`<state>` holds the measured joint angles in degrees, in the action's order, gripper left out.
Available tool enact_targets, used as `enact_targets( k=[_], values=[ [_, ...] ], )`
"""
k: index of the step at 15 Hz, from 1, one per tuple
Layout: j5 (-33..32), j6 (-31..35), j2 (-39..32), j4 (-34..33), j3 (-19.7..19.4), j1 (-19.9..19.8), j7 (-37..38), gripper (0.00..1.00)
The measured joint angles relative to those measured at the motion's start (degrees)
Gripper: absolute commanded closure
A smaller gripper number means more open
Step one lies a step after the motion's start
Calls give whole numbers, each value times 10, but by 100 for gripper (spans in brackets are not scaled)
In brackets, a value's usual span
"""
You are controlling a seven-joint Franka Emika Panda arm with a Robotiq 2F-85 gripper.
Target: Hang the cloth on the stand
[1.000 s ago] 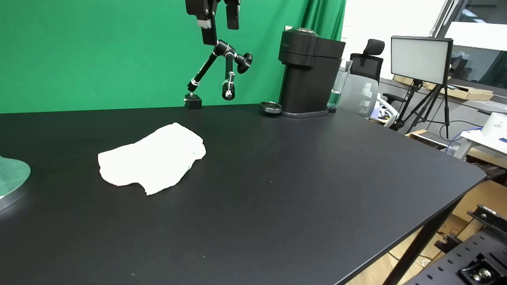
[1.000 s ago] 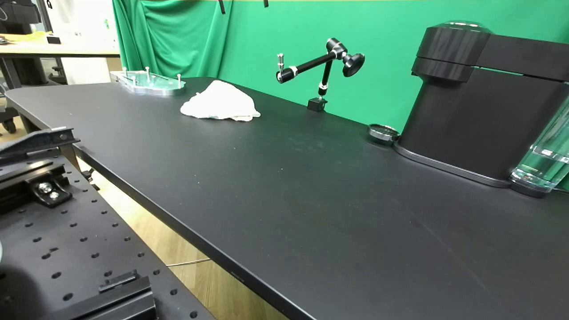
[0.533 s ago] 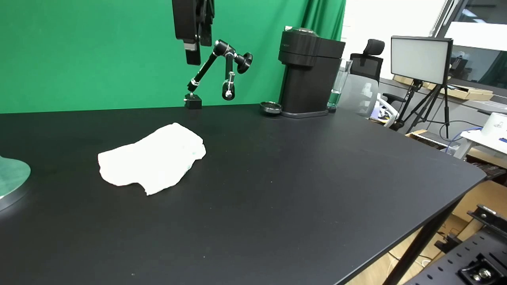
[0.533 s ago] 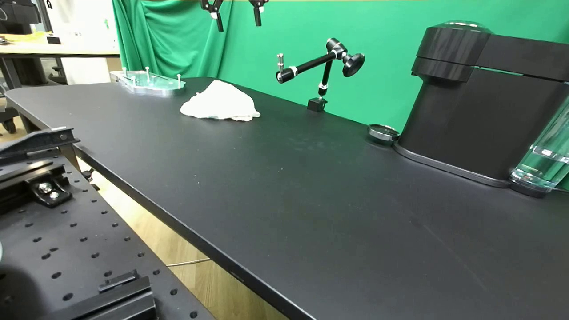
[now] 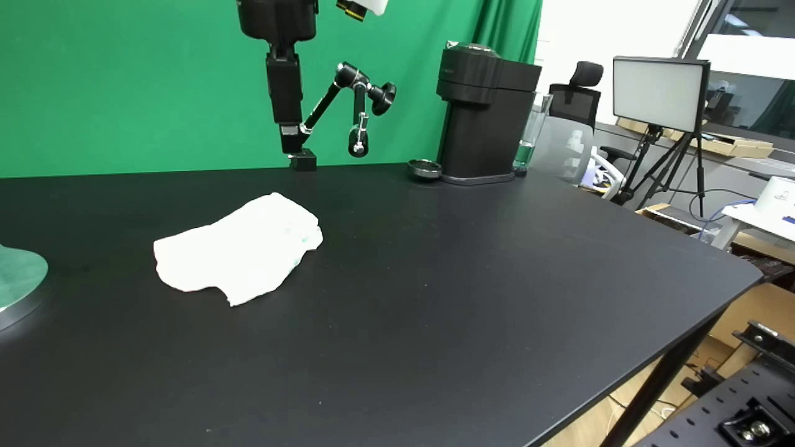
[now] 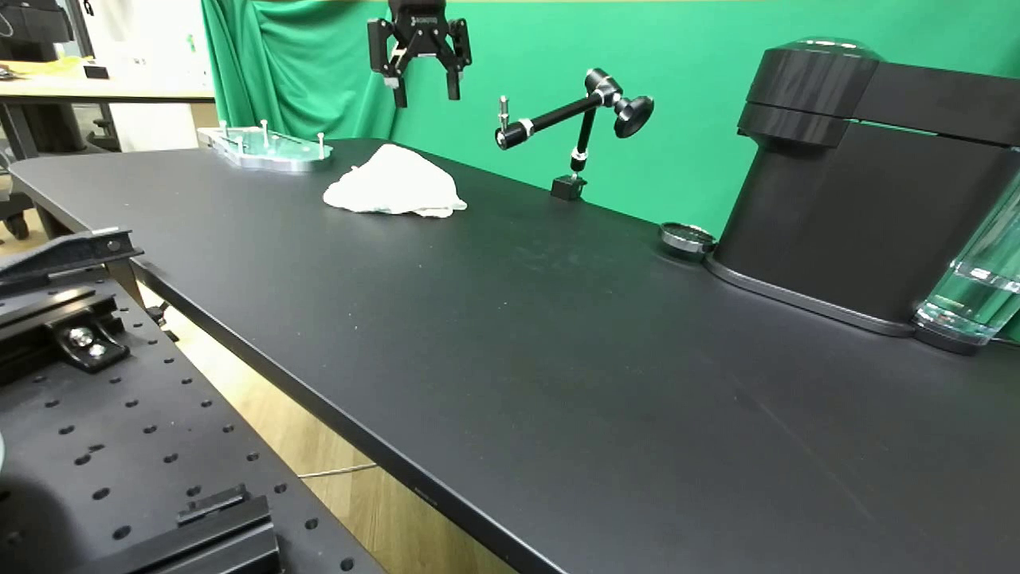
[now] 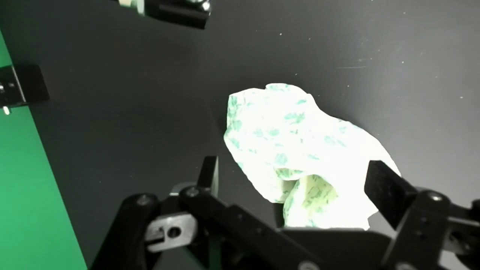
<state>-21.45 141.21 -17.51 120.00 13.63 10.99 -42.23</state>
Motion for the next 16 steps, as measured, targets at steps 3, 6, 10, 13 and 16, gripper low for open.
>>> enact_targets(
  k=[3, 6, 10, 13, 16],
  values=[
    [5, -1, -37, -31, 7, 0, -46, 0],
    [27, -5, -67, -55, 19, 0, -93, 0],
    [72, -18, -91, -68, 38, 0, -152, 0],
    [96, -36, -96, -69, 46, 0, -170, 0],
    [102, -54, -96, -68, 45, 1, -169, 0]
  ],
)
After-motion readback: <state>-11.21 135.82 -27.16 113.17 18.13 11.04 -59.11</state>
